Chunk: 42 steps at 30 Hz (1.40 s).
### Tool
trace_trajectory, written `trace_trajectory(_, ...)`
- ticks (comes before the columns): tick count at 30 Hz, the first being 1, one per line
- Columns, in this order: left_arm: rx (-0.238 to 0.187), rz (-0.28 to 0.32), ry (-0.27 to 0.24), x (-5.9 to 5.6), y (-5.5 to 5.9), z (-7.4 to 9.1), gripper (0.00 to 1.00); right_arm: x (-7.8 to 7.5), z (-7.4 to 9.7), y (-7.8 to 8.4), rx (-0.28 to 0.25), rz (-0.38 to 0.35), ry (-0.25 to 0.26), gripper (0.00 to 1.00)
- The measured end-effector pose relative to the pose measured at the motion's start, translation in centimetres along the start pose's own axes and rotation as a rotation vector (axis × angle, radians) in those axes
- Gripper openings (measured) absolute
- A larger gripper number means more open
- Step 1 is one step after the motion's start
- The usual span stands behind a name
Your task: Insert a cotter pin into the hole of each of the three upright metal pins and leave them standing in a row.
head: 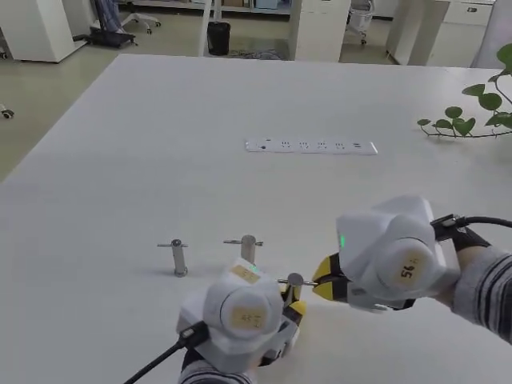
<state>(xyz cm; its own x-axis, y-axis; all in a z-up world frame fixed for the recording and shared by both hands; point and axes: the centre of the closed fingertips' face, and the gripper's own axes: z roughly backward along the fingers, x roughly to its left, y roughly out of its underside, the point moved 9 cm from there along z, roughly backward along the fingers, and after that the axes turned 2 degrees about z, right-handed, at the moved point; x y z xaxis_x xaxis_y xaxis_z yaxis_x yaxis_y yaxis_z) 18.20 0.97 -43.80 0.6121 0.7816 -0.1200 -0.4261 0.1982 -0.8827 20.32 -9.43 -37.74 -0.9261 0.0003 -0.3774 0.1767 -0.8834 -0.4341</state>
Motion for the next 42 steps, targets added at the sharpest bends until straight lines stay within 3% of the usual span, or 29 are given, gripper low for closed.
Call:
trace_trajectory(7, -0.007, 0.061, -0.013, -0.07, 0.16, -0.05, 0.10, -0.10, -0.24, -0.48, -0.019, -0.015, 0.009, 0.00)
trace_trajectory(21, -0.001, 0.073, -0.030, -0.19, 0.26, -0.16, 0.10, -0.26, -0.30, -0.54, -0.036, -0.046, 0.002, 0.00)
trace_trajectory(25, 0.001, 0.077, -0.032, -0.19, 0.27, -0.15, 0.10, -0.39, 0.01, -0.36, -0.019, -0.046, 0.013, 0.08)
trace_trajectory(32, 0.004, 0.100, -0.033, -0.18, 0.28, -0.18, 0.10, -0.43, 0.52, -0.19, -0.036, -0.065, 0.008, 0.00)
trace_trajectory(42, 0.005, 0.104, -0.038, -0.24, 0.33, -0.27, 0.11, -0.31, 0.45, -0.39, -0.052, -0.078, 0.006, 0.00)
